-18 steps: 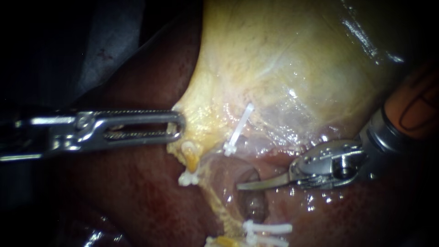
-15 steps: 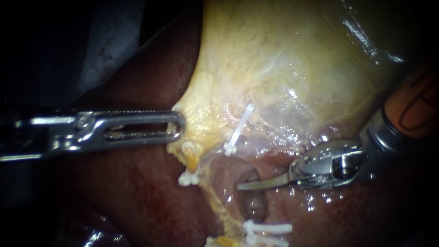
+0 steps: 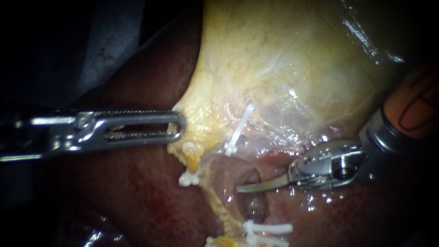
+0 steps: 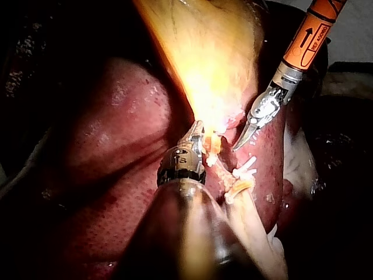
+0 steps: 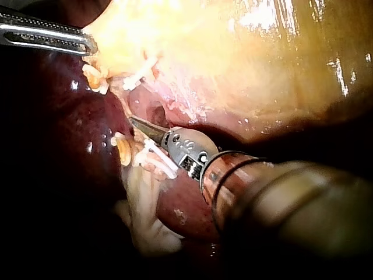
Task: Go back from the cut right tube
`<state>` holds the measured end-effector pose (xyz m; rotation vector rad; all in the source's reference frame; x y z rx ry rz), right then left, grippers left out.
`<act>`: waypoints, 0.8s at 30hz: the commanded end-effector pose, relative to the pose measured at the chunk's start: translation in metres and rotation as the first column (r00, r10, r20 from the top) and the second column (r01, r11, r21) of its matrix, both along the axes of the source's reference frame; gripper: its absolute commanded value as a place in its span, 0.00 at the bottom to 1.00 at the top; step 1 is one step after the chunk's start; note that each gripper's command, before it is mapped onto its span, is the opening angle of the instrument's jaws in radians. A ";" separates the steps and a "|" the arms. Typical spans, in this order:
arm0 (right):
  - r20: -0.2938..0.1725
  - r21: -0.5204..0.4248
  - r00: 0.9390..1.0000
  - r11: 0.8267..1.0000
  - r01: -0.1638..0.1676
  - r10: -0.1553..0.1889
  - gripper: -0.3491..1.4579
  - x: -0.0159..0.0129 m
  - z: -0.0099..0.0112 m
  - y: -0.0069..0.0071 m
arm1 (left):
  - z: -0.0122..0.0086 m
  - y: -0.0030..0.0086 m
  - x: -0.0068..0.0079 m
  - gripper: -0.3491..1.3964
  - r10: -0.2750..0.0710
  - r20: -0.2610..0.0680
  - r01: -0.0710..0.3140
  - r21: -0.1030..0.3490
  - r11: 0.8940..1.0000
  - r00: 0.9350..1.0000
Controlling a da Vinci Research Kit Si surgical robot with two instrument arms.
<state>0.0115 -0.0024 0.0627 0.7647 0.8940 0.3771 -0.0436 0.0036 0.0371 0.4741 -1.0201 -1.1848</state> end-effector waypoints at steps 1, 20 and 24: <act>0.000 -0.002 1.000 1.000 -0.002 0.002 0.32 0.0001 0.0001 0.0000 | 0.0000 0.0000 0.0000 0.00 0.000 0.000 0.000 0.000 1.000 1.000; -0.007 -0.001 1.000 1.000 -0.008 0.008 0.55 0.0001 0.0002 0.0002 | 0.0000 0.0000 0.0000 0.00 0.000 0.000 0.000 0.000 1.000 1.000; -0.007 0.000 1.000 1.000 -0.007 0.007 0.51 0.0000 0.0001 0.0002 | 0.0000 0.0000 0.0000 0.00 0.000 0.000 0.000 0.000 1.000 1.000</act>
